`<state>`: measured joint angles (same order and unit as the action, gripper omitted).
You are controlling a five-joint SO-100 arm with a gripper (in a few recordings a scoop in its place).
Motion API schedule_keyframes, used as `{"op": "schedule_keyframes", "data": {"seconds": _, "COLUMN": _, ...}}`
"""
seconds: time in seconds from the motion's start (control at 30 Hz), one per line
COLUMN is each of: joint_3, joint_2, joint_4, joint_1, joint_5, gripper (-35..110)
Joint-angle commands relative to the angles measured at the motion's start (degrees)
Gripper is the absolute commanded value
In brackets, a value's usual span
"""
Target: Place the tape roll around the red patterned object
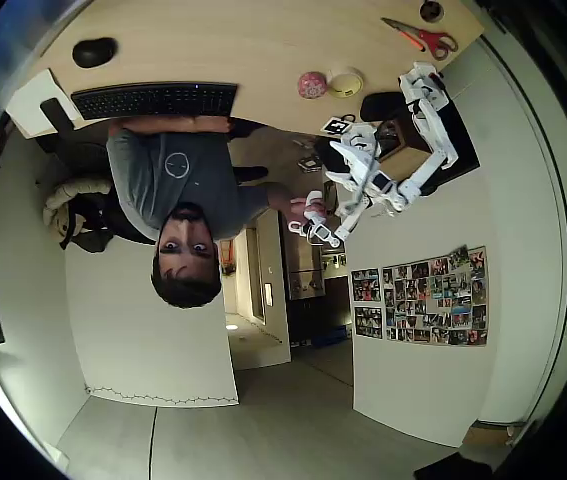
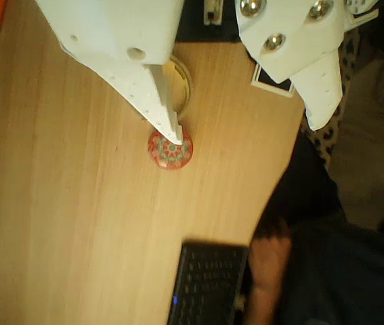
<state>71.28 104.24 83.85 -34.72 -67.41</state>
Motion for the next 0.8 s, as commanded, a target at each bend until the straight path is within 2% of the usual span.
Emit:
{"op": "schedule_keyframes", "data": {"seconds": 0.0, "joint_3": -1.8, "joint_2": 1.5, "joint_4": -0.2, "joint_1": -1.0, "joint_5": -1.3, "gripper": 46}}
{"op": "schedule_keyframes", "data": {"seconds": 0.13, "joint_3": -0.7, "joint_2": 1.9, "joint_4": -0.2, "joint_1": -0.7, "joint_5": -0.4, "gripper": 46}}
{"op": "schedule_keyframes", "data": {"seconds": 0.33, "joint_3": 13.1, "joint_2": 11.5, "joint_4": 0.2, "joint_1": 0.1, "joint_5": 19.3, "gripper": 48}}
{"op": "schedule_keyframes", "data": {"seconds": 0.5, "joint_3": 19.2, "joint_2": 16.3, "joint_4": 0.3, "joint_1": 0.1, "joint_5": 21.8, "gripper": 49}}
{"op": "schedule_keyframes", "data": {"seconds": 0.63, "joint_3": 17.1, "joint_2": 14.9, "joint_4": 0.3, "joint_1": 0.4, "joint_5": 13.4, "gripper": 49}}
{"op": "schedule_keyframes", "data": {"seconds": 0.77, "joint_3": 6.2, "joint_2": 6.3, "joint_4": 0.3, "joint_1": 1.2, "joint_5": -10.2, "gripper": 49}}
